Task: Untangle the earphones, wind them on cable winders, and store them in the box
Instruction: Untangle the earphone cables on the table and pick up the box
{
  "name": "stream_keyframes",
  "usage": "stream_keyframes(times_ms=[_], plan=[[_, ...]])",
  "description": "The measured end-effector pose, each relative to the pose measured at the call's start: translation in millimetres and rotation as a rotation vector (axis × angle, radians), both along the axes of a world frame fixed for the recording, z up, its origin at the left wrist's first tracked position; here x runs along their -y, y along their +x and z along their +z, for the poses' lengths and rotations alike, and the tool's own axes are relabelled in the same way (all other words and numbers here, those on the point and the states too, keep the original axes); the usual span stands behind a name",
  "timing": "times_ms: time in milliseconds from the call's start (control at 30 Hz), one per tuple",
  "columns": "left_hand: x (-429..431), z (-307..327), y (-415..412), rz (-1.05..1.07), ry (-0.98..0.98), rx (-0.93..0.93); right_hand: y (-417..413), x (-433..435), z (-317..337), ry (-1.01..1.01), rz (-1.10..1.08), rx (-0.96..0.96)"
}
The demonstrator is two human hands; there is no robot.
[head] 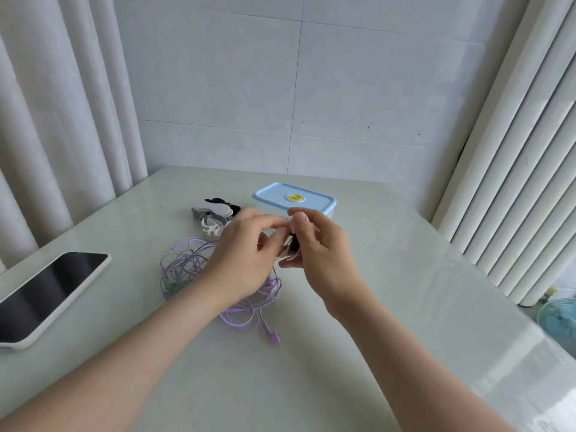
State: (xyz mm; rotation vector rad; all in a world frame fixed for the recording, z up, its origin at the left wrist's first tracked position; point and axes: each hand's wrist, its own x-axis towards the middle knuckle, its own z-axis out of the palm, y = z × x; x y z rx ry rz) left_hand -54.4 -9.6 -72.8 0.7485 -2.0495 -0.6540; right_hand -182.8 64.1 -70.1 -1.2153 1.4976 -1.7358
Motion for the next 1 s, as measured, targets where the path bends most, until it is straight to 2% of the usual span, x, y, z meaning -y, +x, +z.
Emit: stream_keyframes(times_ms=[100,200,367,433,600,833,1000], plan=[[15.4,7.0,-7.6,0.124,-0.112,0.113,-10.1,1.8,-4.2,-0.043,-0.205,-0.287],[36.4,10.0,-19.3,0.172,-0.106,0.195,-17.3,3.5,-9.9,-0.042,-0.355,-0.535],[67.3,6.9,-44.0,0.262,0.044,0.228,-23.5,0.8,-7.2,0.049,-0.449,-0.478],[76.3,1.1,-48.4,0.291,0.099,0.225,-28.0,4.4,-3.1,0.074,-0.488,-0.52],[83.6,-8.5,-54.8,0.319,0.206,0.193,-40.2,27.0,7.5,0.125,-0.612,-0.852],[78.1,-7.2,-56.5,0.374,0.119,0.047,-35.4,55.9,3.0,0.411,-0.609,-1.246],[84.4,-4.4,-52.7,0.303,0.243,0.093,-37.0,61.3,-3.2,0.355,-0.676,-1.275]])
